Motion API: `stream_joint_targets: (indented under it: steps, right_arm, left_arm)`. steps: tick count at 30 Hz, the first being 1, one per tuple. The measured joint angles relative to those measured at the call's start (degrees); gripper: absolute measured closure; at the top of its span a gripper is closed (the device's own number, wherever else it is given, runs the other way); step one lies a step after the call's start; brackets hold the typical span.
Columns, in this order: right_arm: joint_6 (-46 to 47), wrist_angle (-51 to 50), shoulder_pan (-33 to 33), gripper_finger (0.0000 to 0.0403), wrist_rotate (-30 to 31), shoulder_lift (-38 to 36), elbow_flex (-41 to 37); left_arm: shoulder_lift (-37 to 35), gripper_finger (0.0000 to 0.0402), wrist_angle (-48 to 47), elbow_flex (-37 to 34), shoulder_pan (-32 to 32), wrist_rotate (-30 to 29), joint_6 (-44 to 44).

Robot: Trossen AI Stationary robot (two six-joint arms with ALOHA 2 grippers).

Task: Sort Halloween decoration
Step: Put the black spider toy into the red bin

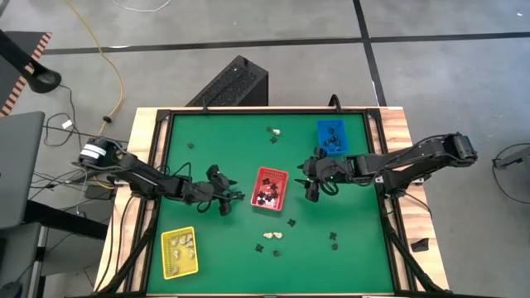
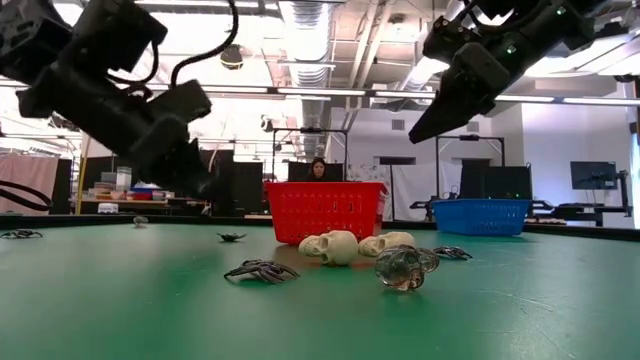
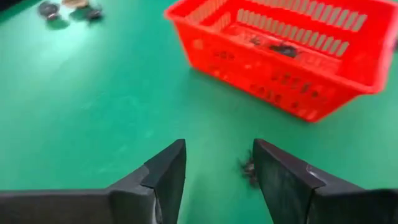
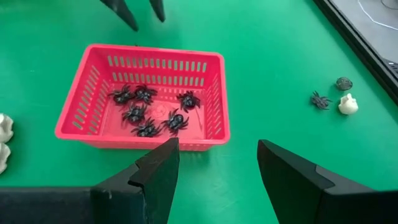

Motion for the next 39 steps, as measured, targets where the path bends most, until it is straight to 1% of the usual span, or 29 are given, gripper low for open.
stream_joint_targets:
  steps: [6, 14, 18, 25, 29, 37, 39]
  right_arm:
    - [0.4, 0.7, 0.0, 0.0155, 0.0, 0.0, 0.0]
    - [1.1, 0.5, 0.0, 0.0155, 0.0, 0.0, 0.0]
    - [1.1, 0.5, 0.0, 0.0155, 0.0, 0.0, 0.0]
    - [1.1, 0.5, 0.0, 0.0155, 0.0, 0.0, 0.0]
    - [1.1, 0.5, 0.0, 0.0155, 0.0, 0.0, 0.0]
    - [1.0, 0.5, 0.0, 0.0155, 0.1, 0.0, 0.0]
    - [1.0, 0.5, 0.0, 0.0155, 0.1, 0.0, 0.0]
  left_arm:
    - [6.9, 0.0225, 9.1, 0.0, 0.1, 1.4, 1.3]
    - [13.9, 0.0226, 15.0, 0.2, 0.4, 2.1, 1.6]
    - [16.0, 0.0226, 15.8, 0.2, 0.4, 4.2, 0.3]
    - [16.9, 0.0230, 14.9, 0.2, 0.4, 4.6, 1.3]
    - [16.9, 0.0264, 14.8, 0.2, 0.4, 4.3, 2.9]
    - [16.9, 0.0379, 14.9, 0.2, 0.3, 4.0, 4.0]
    - [16.9, 0.0394, 16.3, 0.2, 0.3, 4.1, 4.3]
